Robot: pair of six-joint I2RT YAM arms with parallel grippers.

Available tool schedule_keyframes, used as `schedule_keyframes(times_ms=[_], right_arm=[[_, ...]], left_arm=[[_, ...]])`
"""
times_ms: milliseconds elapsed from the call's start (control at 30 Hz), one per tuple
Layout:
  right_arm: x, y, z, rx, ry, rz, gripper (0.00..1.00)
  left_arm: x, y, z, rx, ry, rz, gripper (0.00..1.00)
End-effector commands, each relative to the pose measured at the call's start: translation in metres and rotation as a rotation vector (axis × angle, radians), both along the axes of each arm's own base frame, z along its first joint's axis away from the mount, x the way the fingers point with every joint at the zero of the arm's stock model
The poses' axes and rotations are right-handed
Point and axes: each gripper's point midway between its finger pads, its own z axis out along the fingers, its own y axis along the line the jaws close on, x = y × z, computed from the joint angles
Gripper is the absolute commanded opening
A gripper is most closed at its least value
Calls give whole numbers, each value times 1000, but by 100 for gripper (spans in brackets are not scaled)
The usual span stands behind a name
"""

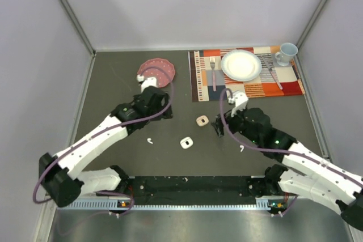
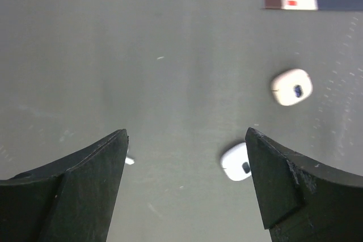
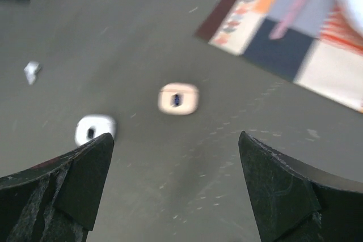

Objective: Insert the wireless bluetooth earbuds into the charging case
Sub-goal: Place the charging case at the center of the board, then adjust the charging case at the center of the board.

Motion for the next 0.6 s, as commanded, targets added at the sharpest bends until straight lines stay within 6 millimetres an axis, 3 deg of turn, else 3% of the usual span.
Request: schedule_keyframes(times_ms=[0,33,67,167,300,567], right_arm=[[-38,70,-21,10,117,462,91],[-44,77,-25,-4,146,520,91],[-48,86,-37,-40,220,585,91],[-42,102,-55,-82,340,607,89],[-23,115,-74,-69,465,491,85],[-28,150,-105,39,697,442,78]], left_arm=[[-16,45,-10,-40,1,105,89],[-18,53,-2,-66,-35,119,89],[-23,61,-10,-56,-35,133,89],[-34,74,-9,-85,-67,163,90],[-43,89,-4,-100,-101,201,90],[-48,103,1,-58,-121,226,93]])
